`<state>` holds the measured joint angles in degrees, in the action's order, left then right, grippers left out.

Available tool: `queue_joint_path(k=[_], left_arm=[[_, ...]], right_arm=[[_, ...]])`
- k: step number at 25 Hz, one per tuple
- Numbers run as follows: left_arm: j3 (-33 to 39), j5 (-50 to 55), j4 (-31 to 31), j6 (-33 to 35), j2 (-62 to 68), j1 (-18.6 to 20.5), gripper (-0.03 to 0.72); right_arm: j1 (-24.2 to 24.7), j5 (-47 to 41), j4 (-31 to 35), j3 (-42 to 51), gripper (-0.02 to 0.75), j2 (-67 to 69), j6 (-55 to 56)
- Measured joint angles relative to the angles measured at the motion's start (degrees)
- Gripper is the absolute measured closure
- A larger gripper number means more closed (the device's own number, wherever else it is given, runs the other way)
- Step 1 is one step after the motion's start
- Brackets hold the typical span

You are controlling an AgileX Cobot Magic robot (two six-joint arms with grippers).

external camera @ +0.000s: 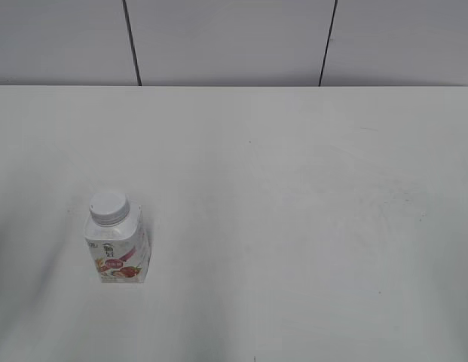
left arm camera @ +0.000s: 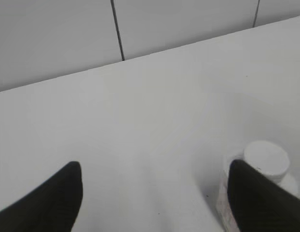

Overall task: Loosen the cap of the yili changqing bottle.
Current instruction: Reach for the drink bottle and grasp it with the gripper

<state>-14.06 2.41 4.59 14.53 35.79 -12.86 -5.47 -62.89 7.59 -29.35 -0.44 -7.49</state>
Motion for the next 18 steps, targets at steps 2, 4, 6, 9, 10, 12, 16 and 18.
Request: queue_joint_path(k=[2, 4, 6, 9, 10, 12, 16, 18], left_arm=[[0.05, 0.16, -3.01, -4.01, 0.00, -1.42, 0.126], [0.12, 0.11, -5.72, -9.33, 0.00, -2.46, 0.126], [0.97, -0.46, -8.18, -15.26, 0.00, -3.58, 0.126], [3.16, -3.16, -12.52, -20.75, 0.06, -5.86, 0.126], [3.80, -3.64, -13.28, -22.07, 0.27, -6.41, 0.126], [4.82, -4.27, -14.57, -26.30, 1.66, -7.38, 0.126], [7.12, -9.36, -20.60, -33.81, 5.35, -7.99, 0.126], [7.53, -12.88, -23.52, -35.34, 7.20, -7.99, 0.126]], right_arm=[[0.00, 0.00, 0.00, 0.00, 0.216, 0.00, 0.00], [0.00, 0.00, 0.00, 0.00, 0.216, 0.00, 0.00], [0.00, 0.00, 0.00, 0.00, 0.216, 0.00, 0.00], [0.00, 0.00, 0.00, 0.00, 0.216, 0.00, 0.00], [0.00, 0.00, 0.00, 0.00, 0.216, 0.00, 0.00], [0.00, 0.00, 0.00, 0.00, 0.216, 0.00, 0.00], [0.00, 0.00, 0.00, 0.00, 0.216, 0.00, 0.00], [0.00, 0.00, 0.00, 0.00, 0.216, 0.00, 0.00]])
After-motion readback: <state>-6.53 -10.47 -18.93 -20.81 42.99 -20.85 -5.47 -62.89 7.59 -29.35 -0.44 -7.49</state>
